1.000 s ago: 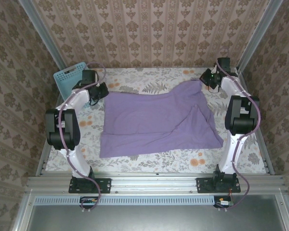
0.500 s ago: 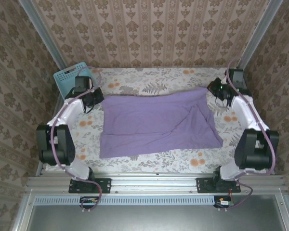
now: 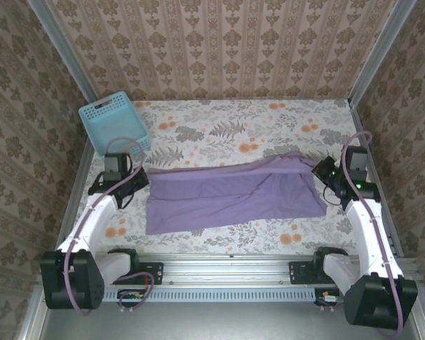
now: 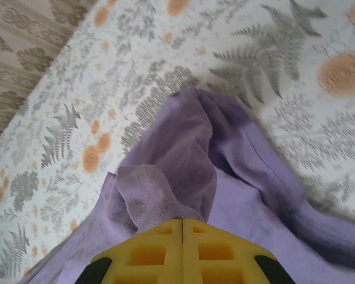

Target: Fold the inside-out t-shirt

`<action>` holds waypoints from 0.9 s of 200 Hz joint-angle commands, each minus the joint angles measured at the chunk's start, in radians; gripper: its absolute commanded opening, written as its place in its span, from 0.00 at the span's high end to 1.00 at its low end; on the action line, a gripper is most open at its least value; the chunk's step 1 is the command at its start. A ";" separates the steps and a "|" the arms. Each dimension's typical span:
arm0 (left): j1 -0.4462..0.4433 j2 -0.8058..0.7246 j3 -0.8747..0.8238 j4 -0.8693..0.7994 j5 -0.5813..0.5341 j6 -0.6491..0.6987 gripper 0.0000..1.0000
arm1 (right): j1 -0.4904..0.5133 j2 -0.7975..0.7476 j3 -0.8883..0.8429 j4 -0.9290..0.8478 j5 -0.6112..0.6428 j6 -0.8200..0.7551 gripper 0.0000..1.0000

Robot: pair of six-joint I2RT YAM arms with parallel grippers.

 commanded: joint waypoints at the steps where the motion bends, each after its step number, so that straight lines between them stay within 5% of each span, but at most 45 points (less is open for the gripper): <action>1: 0.002 -0.082 -0.072 -0.059 -0.020 -0.052 1.00 | -0.011 -0.067 -0.064 -0.112 0.049 0.022 1.00; 52: -0.012 -0.181 -0.229 -0.103 0.029 -0.159 0.97 | -0.016 -0.144 -0.217 -0.159 0.057 0.084 0.93; 86: -0.026 -0.280 -0.227 -0.197 -0.012 -0.219 0.67 | -0.027 -0.139 -0.189 -0.156 0.107 0.081 0.61; 120: -0.029 -0.369 -0.144 -0.238 -0.085 -0.196 0.63 | -0.016 -0.147 -0.092 -0.117 0.108 -0.013 0.50; 180: -0.263 -0.158 -0.048 -0.073 -0.114 -0.171 0.63 | 0.288 0.195 0.075 -0.053 0.108 -0.154 0.51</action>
